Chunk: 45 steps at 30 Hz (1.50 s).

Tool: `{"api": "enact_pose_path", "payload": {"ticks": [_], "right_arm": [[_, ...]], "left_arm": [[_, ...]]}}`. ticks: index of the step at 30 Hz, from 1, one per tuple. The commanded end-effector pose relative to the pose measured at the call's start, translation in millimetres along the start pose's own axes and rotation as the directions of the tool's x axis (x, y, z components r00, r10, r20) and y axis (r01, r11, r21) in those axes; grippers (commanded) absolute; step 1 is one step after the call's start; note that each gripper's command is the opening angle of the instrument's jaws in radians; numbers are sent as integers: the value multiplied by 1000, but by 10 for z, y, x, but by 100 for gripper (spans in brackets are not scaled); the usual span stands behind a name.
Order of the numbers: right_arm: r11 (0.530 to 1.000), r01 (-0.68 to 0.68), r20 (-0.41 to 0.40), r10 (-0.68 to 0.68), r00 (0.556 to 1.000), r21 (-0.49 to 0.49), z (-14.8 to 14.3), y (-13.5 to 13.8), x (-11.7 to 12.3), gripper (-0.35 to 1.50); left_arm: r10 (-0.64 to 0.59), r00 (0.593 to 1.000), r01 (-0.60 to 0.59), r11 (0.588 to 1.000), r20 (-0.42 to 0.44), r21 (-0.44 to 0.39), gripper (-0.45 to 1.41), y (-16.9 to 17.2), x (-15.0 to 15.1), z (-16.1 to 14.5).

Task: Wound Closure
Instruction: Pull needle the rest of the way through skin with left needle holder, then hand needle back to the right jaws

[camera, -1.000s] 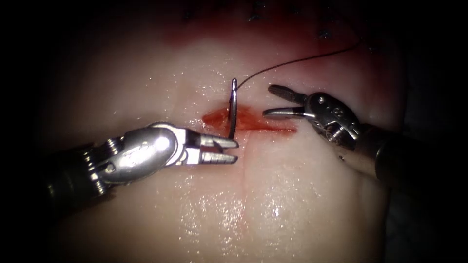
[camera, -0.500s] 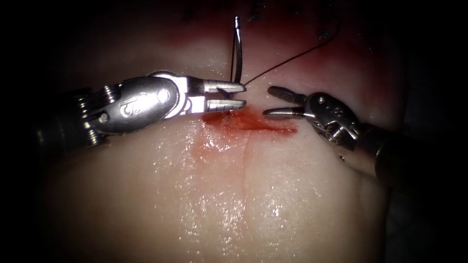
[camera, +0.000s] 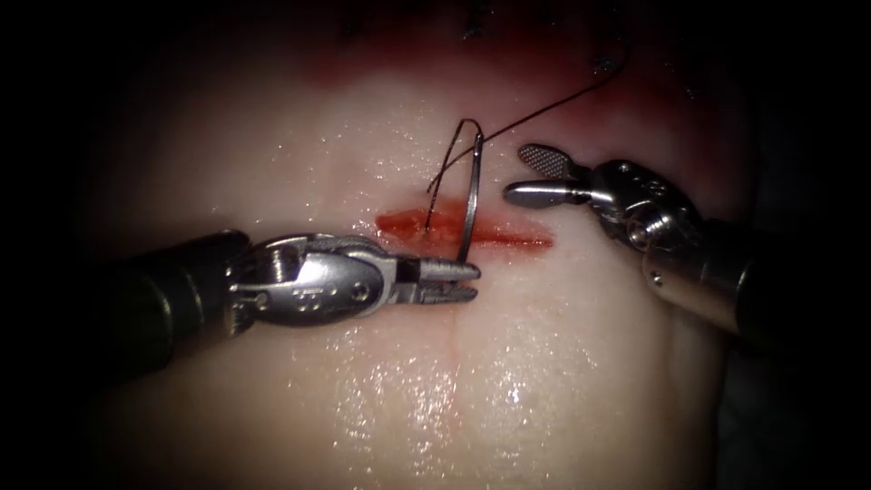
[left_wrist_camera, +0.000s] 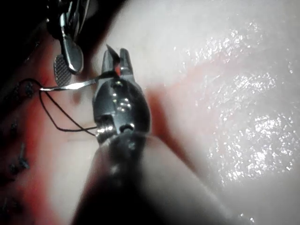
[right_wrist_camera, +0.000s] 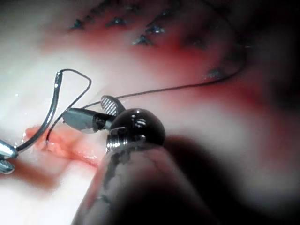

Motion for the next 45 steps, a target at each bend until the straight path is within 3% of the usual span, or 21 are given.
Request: {"api": "enact_pose_path", "payload": {"ticks": [1,4,10,27,32,33,35,36,37,38,45], "right_arm": [[1000,-13,2,13,1000,5,9,0,1,113],[991,-130,13,130,991,25,10,-7,-4,116],[975,-218,26,217,976,47,11,-10,-5,113],[948,-306,38,304,952,82,49,-25,-8,109],[945,-314,29,313,949,89,49,-25,-6,88],[944,-317,29,315,949,88,49,-25,-4,61],[944,-319,24,318,948,91,50,-25,-2,41],[943,-319,24,319,948,91,50,-26,-1,14],[943,-320,24,319,947,91,50,-26,-1,-27],[942,-321,20,321,947,95,51,-26,1,-35],[930,-363,-25,365,931,66,54,-25,13,-35]], "left_arm": [[1,1000,-1,1000,0,2,-35,-3,-2,8],[68,997,-68,998,23,5,-35,-3,-1,13],[141,987,-144,989,76,36,-35,-5,-2,9],[148,986,-153,986,77,61,-35,-7,0,9],[153,985,-158,986,78,60,-35,-7,0,9],[154,985,-158,986,77,60,-35,-7,1,10],[153,985,-158,986,78,61,-35,-6,1,10],[153,985,-158,986,79,61,-35,-6,2,10],[153,985,-158,986,77,61,-35,-6,3,10],[153,985,-158,986,76,61,-35,-5,4,11],[159,985,-163,985,70,61,-35,-4,8,14]]}}
